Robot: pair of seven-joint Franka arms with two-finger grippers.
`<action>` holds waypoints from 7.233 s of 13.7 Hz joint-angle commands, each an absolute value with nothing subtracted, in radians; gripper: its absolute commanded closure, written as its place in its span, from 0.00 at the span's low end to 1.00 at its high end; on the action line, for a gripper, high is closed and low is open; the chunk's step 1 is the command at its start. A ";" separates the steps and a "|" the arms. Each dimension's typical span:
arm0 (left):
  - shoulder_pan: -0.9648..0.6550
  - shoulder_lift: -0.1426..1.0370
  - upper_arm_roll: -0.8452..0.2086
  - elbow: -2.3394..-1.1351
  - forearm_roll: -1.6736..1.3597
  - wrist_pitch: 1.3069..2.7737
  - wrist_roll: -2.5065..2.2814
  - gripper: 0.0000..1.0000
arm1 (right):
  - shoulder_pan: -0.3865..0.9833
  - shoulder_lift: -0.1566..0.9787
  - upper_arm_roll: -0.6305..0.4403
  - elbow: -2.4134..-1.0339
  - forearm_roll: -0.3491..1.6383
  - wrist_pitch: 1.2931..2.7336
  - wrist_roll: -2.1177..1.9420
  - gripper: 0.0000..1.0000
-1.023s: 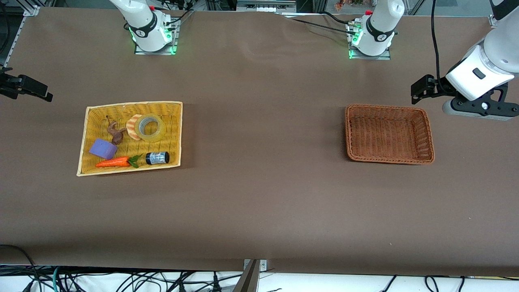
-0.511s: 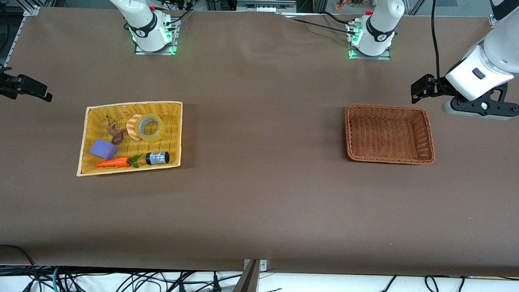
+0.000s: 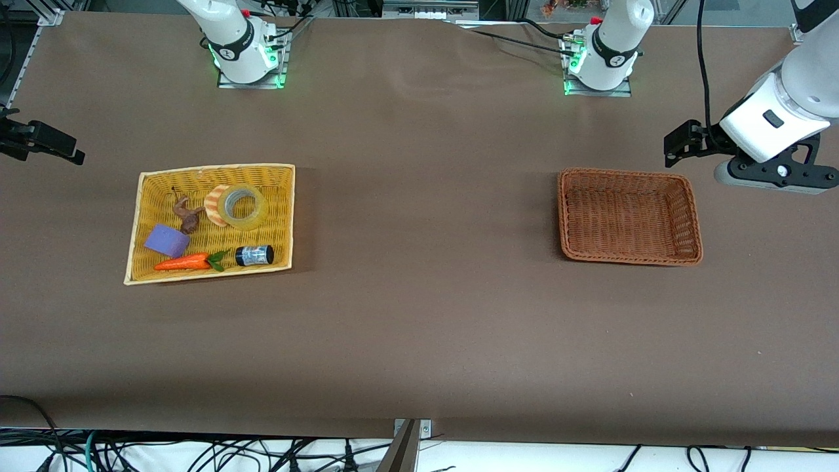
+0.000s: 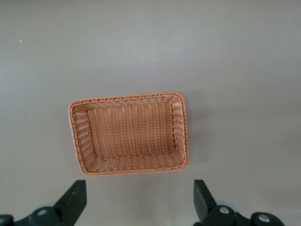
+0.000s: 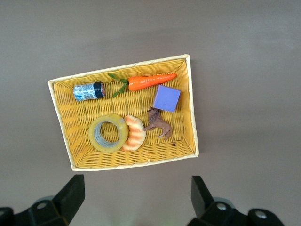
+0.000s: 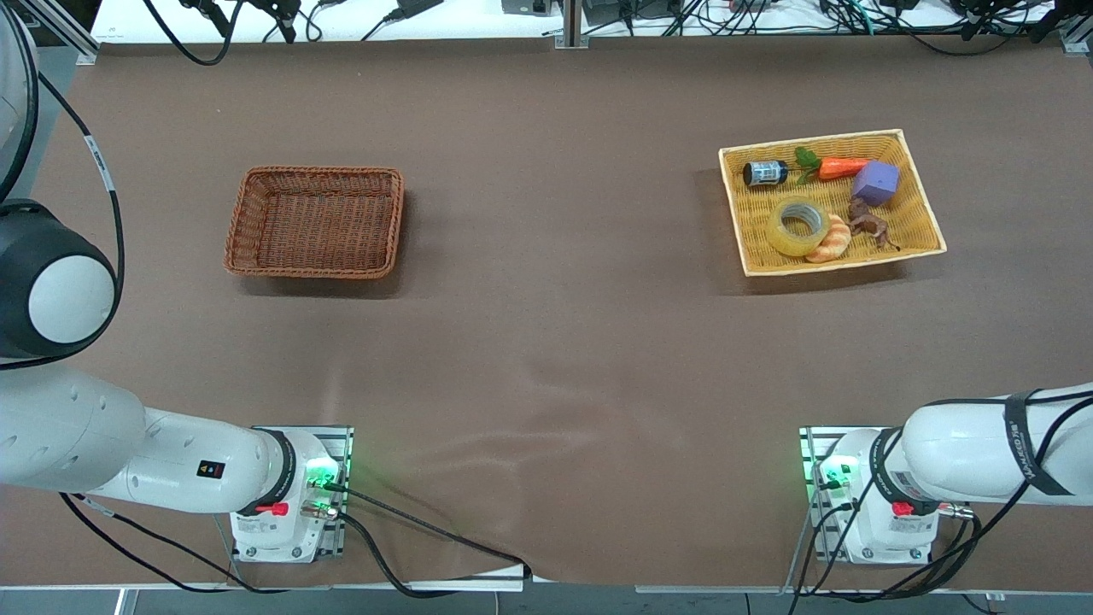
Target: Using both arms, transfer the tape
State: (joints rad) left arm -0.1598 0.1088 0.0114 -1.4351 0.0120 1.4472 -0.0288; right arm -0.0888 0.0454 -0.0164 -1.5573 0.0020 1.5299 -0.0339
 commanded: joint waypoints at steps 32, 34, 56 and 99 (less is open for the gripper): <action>-0.169 0.106 0.009 -1.419 -0.014 1.428 -0.023 0.00 | -0.003 0.253 -0.005 -1.580 0.003 1.682 -0.015 0.00; -0.170 0.104 0.003 -1.419 -0.014 1.427 -0.025 0.00 | 0.037 0.262 -0.005 -1.685 0.002 1.812 0.038 0.00; -0.167 0.103 -0.002 -1.419 -0.012 1.420 -0.025 0.00 | 0.081 0.236 0.018 -2.298 -0.055 2.445 0.014 0.00; -0.158 0.114 0.002 -1.419 -0.058 1.419 -0.008 0.00 | 0.604 0.696 0.175 -1.456 0.049 2.116 0.935 1.00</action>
State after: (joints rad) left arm -0.1621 0.1094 -0.0013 -1.4342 -0.0349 1.4270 -0.0281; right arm 0.5732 0.6377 0.1819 -1.5049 0.0430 2.0685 0.8825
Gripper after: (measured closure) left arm 0.000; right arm 0.789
